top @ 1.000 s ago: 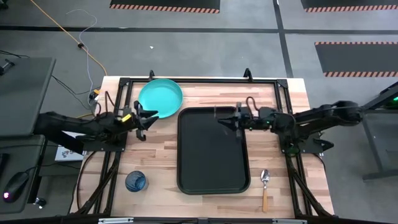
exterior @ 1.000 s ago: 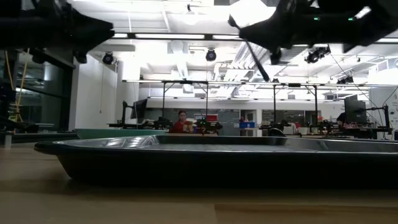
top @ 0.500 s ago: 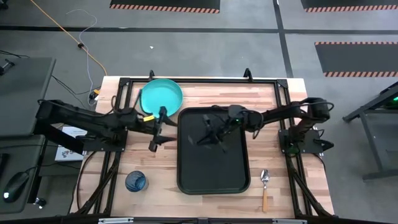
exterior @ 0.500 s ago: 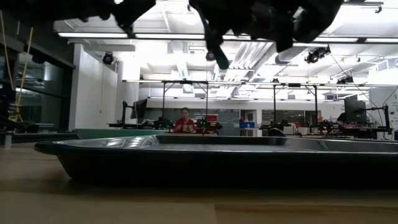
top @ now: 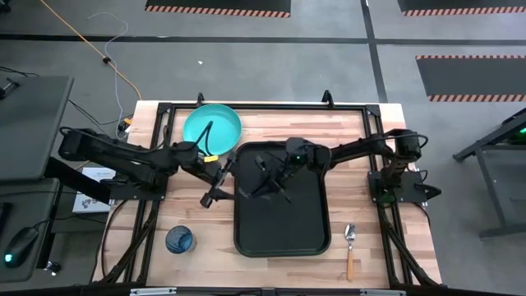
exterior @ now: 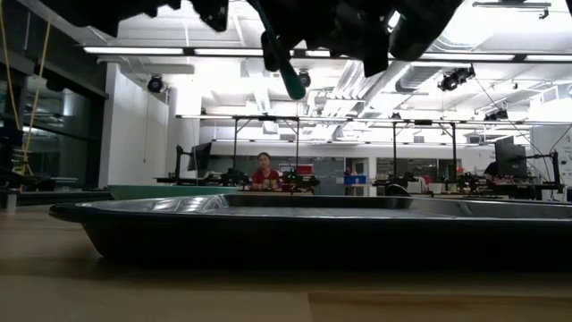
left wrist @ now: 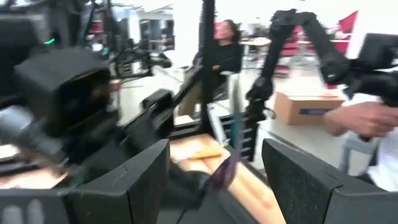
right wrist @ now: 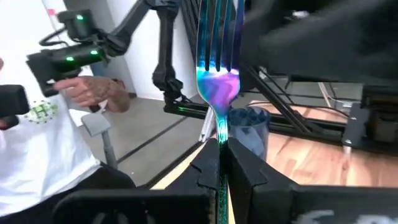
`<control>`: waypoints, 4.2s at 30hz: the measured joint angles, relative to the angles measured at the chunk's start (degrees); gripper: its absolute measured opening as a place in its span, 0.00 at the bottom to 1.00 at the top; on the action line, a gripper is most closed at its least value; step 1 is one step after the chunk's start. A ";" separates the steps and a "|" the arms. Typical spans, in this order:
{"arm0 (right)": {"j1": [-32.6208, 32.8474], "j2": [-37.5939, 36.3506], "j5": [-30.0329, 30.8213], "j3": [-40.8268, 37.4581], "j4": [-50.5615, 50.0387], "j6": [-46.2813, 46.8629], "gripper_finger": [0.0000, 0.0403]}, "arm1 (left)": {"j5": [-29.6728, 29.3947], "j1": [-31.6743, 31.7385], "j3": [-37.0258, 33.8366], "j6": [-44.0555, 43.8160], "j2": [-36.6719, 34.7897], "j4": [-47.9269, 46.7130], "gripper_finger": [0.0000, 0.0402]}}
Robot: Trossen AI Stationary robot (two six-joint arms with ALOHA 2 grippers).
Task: Pick and place plate/cup/fork/spoon on tray
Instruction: Put the blue fork on the left side of the black tray
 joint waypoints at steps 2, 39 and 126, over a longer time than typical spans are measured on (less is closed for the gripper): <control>-0.30 0.00 0.06 0.00 0.02 0.00 0.00 | 1.46 -0.45 0.47 0.01 0.54 -0.15 0.61; -3.90 -12.57 17.62 -0.04 -32.11 -6.34 0.43 | -27.51 2.72 0.55 -2.68 -14.45 -25.27 0.00; 1.46 -23.79 43.52 -8.19 -44.43 -3.38 0.00 | -36.88 -0.33 -1.86 -7.61 -16.85 -19.22 0.44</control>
